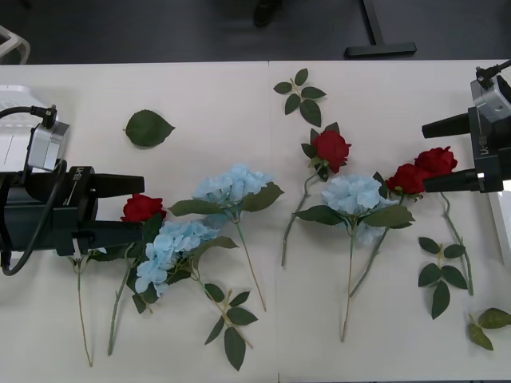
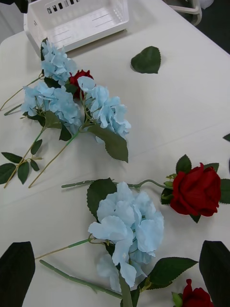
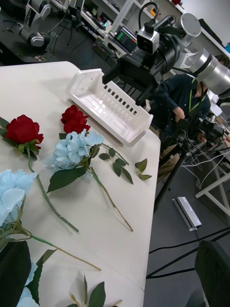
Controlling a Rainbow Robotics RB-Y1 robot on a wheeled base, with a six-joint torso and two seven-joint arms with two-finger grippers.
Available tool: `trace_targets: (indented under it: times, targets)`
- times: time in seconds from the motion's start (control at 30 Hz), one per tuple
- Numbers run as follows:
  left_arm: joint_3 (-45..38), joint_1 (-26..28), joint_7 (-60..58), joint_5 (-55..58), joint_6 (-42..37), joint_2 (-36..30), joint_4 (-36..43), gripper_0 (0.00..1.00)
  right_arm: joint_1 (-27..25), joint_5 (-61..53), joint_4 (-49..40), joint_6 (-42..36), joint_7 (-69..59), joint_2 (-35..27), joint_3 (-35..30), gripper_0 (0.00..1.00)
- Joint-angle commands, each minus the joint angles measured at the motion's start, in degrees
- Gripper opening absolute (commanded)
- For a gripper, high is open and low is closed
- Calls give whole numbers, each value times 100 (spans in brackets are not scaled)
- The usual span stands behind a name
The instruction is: Place the red flowers into the right box and the blue flowers into the left box. If a person shows an open palm, hand one flower to the person first, then continue sorting.
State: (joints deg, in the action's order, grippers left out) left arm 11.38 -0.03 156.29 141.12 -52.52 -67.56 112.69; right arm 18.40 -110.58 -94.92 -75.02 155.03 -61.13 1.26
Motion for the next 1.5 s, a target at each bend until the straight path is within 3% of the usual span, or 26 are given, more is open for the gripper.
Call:
trace_targets:
  times: [0.03,0.17,0.33,0.4,0.6,0.73,0.9,1.03,1.17,1.5]
  targets:
    - [66,108,-129,197,-154,252,104,100,-320,195,114,40,-3,-145,-39,100]
    - [-224,117,-129,495,-162,164,86,100,-232,301,79,48,-3,-417,-118,100]
    - [-1657,688,-129,-392,-364,14,262,100,5,925,79,-277,-131,-426,-267,100]
    - [-2096,881,-129,-876,-514,41,394,100,102,1311,88,-356,-966,-382,-267,100]
    - [-3274,1391,-2841,-2053,-1674,76,701,100,304,2823,97,-567,-3937,-30,-223,100]
    - [-3669,1910,-4168,-2686,-2193,234,807,100,445,3728,158,-760,-4728,181,-47,100]
    - [-3626,2543,-5346,-3732,-2395,595,930,100,753,4519,712,-971,-5220,436,199,100]
    - [-3432,2727,-6427,-4752,-2395,718,1220,100,1051,4959,1380,-962,-5237,699,515,100]
    - [-3081,2569,-7473,-5806,-2395,832,1334,100,1324,5055,2004,-857,-5255,954,805,100]
    - [-2158,1796,-8220,-7380,-2395,1298,868,100,1807,5328,3094,-321,-5299,1446,1227,100]
